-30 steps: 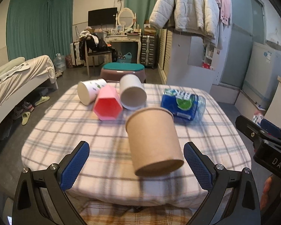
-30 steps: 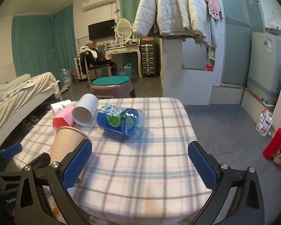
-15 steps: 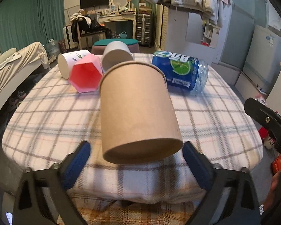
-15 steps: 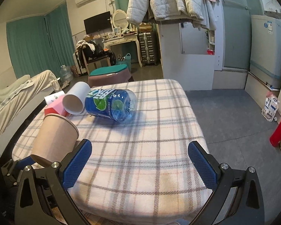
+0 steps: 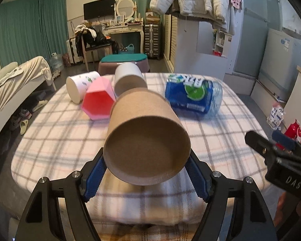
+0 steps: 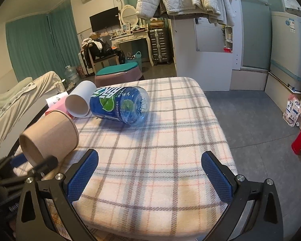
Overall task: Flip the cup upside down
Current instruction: 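Grasp the brown cup with the left tool while the right tool releases it, then rotate the brown cup with the left tool so its opening faces up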
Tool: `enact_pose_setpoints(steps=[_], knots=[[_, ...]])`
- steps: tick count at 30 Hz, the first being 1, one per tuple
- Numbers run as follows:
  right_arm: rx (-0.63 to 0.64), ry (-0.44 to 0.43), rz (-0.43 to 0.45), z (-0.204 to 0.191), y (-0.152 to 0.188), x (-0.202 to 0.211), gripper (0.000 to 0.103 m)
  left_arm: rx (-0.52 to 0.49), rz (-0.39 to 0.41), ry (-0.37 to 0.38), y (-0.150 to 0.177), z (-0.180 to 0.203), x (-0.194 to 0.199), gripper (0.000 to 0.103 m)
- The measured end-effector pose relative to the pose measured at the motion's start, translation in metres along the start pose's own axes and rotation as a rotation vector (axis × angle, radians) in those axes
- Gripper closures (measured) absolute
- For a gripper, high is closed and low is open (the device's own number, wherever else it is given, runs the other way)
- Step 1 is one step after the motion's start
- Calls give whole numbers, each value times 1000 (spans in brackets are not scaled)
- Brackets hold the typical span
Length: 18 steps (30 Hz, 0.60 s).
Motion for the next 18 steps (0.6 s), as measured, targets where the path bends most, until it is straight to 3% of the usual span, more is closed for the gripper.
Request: enact_pose_setpoints(steps=[9,15,18], knots=[[14,-4,-4,-9,2,1,0,-3,-1,10,-20,-12,5,26],[14,0,-3,-11,2,1,0,-27,-48,43,-31,-11,7,26],[13,4,-2,-10,1,1,0,-30,-127,70,-25,-10,6,26]])
Point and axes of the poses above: each gripper's, at about its wrist camera, not at the fingertips, and x roughly against the way its jaws point, z to its right, y to its underside, the point moved 8 cm from there along -x, roughly the way its jaws point, and after that the axes turned 5 degrees about -y, right-handed, at the moved point
